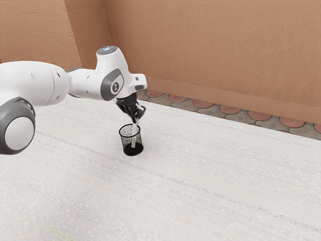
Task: Take the marker out of the pen holder and place it to the left of the pen holder.
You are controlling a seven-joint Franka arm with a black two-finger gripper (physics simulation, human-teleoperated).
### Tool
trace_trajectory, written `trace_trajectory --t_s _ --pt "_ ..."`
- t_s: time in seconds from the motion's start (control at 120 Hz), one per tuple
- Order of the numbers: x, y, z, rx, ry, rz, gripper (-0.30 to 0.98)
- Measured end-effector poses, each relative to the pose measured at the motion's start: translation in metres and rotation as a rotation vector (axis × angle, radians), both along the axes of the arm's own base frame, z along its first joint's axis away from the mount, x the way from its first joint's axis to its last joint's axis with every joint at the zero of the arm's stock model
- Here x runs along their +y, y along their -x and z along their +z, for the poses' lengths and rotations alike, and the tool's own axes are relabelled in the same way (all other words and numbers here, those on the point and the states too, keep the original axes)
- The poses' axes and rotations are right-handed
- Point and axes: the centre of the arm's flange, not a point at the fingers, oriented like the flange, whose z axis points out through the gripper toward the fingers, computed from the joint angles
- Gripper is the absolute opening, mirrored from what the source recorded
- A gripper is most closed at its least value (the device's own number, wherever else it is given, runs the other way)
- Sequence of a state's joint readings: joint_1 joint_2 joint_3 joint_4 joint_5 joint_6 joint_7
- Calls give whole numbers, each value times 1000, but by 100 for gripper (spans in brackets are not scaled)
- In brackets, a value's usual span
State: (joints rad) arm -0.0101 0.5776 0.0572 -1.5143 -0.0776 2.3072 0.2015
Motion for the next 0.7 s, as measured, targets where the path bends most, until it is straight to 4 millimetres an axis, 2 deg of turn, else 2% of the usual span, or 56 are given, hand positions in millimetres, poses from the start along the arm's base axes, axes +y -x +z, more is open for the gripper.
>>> trace_trajectory --t_s 0.158,0.292,0.408,0.475,0.633,0.7 --pt "3 1 7 -9 -7 -13 -3" --pt "2 14 21 -10 -9 -18 -5" --pt "-11 27 52 -40 -10 -38 -7" --pt "-13 33 64 -50 -10 -41 -7" --pt "-17 28 83 -88 -17 -47 -7" --pt "-16 32 102 -114 -18 -46 -8"
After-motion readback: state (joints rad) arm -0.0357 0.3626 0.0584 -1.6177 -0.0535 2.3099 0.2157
